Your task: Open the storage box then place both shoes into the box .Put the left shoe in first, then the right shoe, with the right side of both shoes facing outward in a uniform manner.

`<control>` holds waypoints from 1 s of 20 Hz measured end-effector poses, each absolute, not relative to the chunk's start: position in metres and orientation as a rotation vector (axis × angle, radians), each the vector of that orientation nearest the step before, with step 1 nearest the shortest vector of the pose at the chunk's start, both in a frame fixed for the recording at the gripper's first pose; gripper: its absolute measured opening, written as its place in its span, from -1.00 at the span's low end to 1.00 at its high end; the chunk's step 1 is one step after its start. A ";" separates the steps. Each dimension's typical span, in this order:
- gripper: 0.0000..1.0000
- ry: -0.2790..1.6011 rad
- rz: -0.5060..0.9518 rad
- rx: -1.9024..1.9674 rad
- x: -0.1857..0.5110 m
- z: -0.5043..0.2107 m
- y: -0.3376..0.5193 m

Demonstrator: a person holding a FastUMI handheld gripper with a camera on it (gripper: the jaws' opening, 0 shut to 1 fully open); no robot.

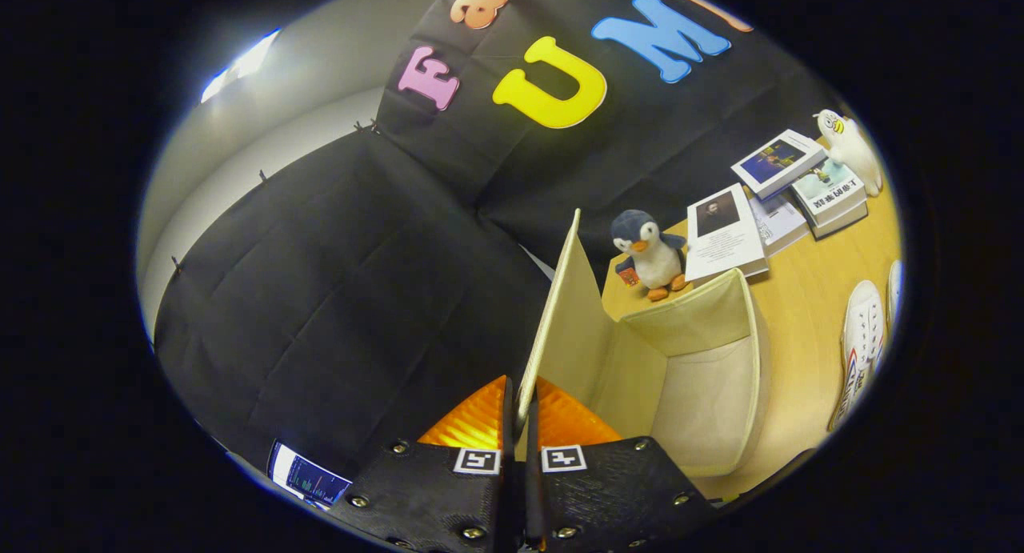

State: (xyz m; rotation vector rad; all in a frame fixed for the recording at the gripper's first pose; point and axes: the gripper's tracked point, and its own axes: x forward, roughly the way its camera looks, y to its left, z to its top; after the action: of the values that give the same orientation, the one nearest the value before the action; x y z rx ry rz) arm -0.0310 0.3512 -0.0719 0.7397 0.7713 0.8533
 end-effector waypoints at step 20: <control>0.06 0.720 1.043 0.492 -0.066 -0.072 0.491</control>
State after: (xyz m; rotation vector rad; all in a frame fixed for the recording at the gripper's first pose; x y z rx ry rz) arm -0.0656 0.4915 -0.0723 0.4916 0.7197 1.0432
